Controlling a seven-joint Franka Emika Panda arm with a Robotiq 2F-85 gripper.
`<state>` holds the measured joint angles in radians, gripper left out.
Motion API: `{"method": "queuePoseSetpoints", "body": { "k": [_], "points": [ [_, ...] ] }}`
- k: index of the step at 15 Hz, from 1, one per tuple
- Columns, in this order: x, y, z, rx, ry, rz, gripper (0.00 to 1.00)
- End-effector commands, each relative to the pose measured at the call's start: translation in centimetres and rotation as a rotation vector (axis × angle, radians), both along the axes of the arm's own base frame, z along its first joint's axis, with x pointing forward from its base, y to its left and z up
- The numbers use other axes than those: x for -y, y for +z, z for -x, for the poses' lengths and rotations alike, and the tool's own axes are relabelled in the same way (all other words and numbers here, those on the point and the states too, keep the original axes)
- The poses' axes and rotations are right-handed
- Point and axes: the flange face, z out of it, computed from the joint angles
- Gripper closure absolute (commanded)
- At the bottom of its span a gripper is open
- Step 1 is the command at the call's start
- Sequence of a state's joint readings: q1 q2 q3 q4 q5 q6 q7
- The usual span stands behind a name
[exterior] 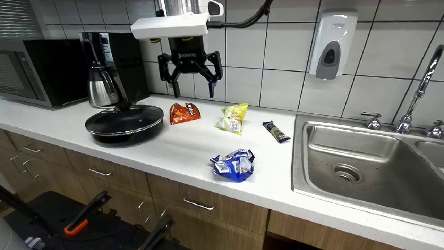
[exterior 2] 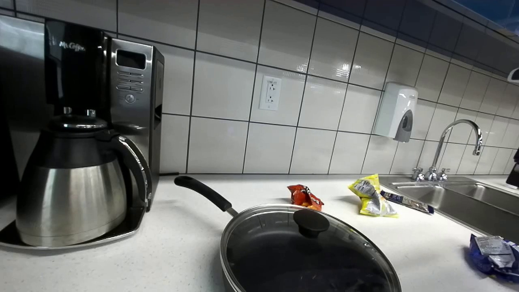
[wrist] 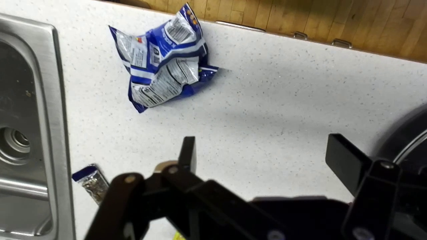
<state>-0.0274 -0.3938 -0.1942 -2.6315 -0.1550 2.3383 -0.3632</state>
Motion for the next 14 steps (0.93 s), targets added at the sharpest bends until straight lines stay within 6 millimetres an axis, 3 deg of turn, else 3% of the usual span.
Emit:
{"method": "queuePoseSetpoints", "body": {
  "k": [1, 14],
  "points": [
    [-2.7, -0.6, -3.3, 0.001, 0.068, -0.002, 0.00],
    [-12.1, -3.0, -12.6, -0.001, 0.350, -0.111, 0.00]
  ]
}}
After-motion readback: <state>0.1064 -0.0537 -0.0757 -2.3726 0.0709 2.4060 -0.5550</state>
